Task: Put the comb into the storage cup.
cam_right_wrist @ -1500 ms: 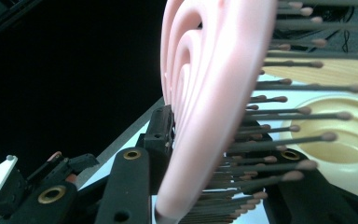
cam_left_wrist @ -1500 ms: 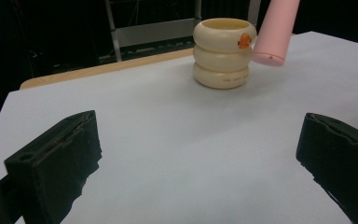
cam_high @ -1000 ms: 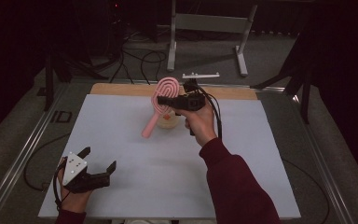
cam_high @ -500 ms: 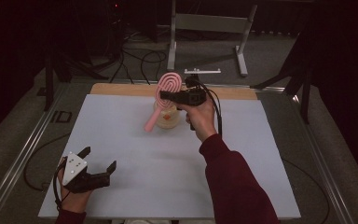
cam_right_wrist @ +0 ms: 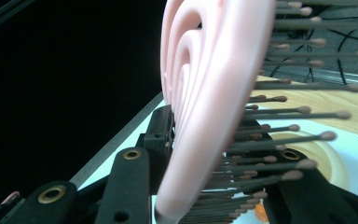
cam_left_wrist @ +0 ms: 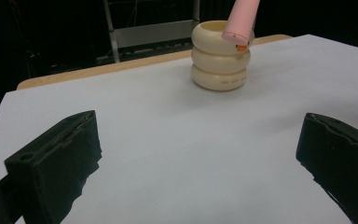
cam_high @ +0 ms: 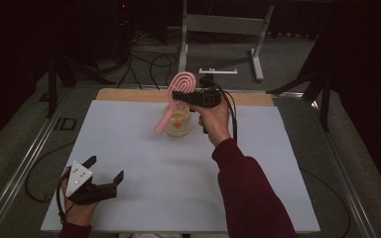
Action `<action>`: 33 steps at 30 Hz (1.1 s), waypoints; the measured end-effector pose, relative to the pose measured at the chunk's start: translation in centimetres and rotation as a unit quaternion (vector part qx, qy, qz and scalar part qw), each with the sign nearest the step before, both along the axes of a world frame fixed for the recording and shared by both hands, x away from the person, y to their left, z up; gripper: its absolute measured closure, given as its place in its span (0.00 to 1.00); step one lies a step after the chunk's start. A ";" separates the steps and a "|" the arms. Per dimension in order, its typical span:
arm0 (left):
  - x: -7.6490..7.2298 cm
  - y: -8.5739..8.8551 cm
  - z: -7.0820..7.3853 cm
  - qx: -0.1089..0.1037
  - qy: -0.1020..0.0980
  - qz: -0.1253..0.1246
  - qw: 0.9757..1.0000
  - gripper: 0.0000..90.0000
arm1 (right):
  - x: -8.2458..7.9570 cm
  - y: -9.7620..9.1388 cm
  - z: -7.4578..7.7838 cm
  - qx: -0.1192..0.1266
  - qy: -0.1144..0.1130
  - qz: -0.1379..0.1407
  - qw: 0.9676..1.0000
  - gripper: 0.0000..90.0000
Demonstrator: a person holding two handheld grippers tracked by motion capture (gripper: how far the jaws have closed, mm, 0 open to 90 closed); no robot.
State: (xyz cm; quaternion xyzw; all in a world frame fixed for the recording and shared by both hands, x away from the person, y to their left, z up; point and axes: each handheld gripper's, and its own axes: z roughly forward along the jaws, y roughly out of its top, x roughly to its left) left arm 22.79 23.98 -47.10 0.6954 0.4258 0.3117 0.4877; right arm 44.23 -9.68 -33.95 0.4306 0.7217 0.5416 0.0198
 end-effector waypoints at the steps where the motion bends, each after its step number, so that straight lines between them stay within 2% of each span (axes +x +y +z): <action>1: 0.0 0.0 0.0 0.000 0.000 0.000 1.000 0.00 | 0.1 0.0 0.0 0.000 -0.001 -0.001 1.000 0.71; 15: 0.0 0.0 0.0 -0.002 0.001 -0.001 1.000 0.00 | 0.8 -0.6 0.9 0.006 -0.010 -0.023 1.000 0.71; 33: 0.0 0.1 0.0 -0.003 0.001 0.000 1.000 0.00 | 1.8 -2.2 0.8 0.016 -0.013 -0.064 0.998 0.71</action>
